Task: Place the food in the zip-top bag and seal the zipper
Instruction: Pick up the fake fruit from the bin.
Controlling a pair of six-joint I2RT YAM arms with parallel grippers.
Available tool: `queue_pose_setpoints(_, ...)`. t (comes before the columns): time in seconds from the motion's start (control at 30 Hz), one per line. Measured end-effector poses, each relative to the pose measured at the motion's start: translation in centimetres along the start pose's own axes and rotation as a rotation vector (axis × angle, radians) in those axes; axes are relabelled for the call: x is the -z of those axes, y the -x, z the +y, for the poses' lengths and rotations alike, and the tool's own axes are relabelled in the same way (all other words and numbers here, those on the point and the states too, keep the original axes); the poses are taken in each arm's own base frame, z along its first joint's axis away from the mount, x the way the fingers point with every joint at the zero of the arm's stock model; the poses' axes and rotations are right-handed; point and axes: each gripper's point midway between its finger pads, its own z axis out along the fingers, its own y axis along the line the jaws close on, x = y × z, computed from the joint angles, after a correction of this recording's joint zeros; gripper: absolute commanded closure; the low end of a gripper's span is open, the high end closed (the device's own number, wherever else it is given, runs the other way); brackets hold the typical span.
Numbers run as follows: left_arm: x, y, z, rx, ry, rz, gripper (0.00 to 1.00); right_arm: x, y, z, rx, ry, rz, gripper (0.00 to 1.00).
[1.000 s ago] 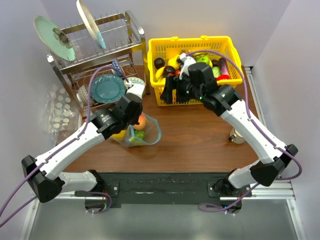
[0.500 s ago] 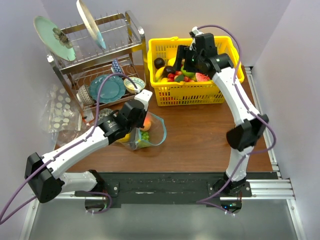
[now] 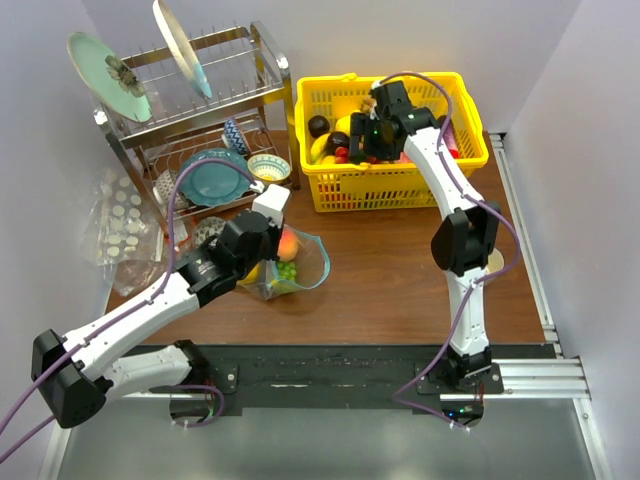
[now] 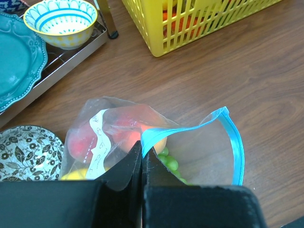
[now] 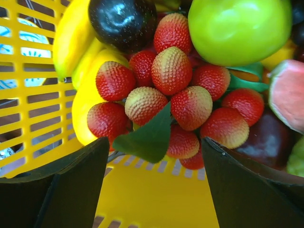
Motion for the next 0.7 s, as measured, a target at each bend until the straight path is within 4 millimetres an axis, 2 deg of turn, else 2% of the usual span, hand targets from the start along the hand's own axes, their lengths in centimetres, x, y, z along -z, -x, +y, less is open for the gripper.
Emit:
queue_pose_setpoints(0.1, 0.0, 0.0, 0.2, 0.001, 0.008, -0.004, 1.0, -1.4, -0.8, -0.1, 0.0, 0.002, 0.029, 0.26)
queue_pose_setpoints(0.2, 0.0, 0.1, 0.3, 0.002, 0.015, -0.008, 1.0, -2.2, -1.5, 0.1, -0.003, 0.022, 0.055, 0.49)
queue_pose_setpoints(0.23, 0.0, 0.1, 0.3, 0.002, 0.017, -0.008, 1.0, -2.4, -1.6, 0.2, -0.008, 0.03, 0.059, 0.62)
queue_pose_setpoints(0.3, -0.1, 0.1, 0.4, 0.002, 0.021, -0.009, 1.0, -2.5, -1.5, 0.5, -0.007, 0.048, 0.057, 0.74)
queue_pose_setpoints(0.33, -0.1, 0.1, 0.4, 0.002, 0.023, -0.009, 1.0, -2.6, -1.4, 0.7, -0.013, 0.057, 0.056, 0.84)
queue_pose_setpoints(0.43, -0.1, 0.1, 0.4, 0.002, 0.024, -0.011, 1.0, -2.6, -1.4, 1.2, -0.019, 0.08, 0.054, 0.97)
queue_pose_setpoints(0.6, -0.1, 0.1, 0.4, 0.003, 0.025, -0.012, 1.0, -2.3, -1.1, 1.6, -0.022, 0.099, 0.048, 1.0)
queue_pose_setpoints(0.7, -0.2, 0.1, 0.5, -0.004, 0.027, -0.009, 1.0, -1.3, -0.4, 1.9, -0.021, 0.107, 0.026, 1.0)
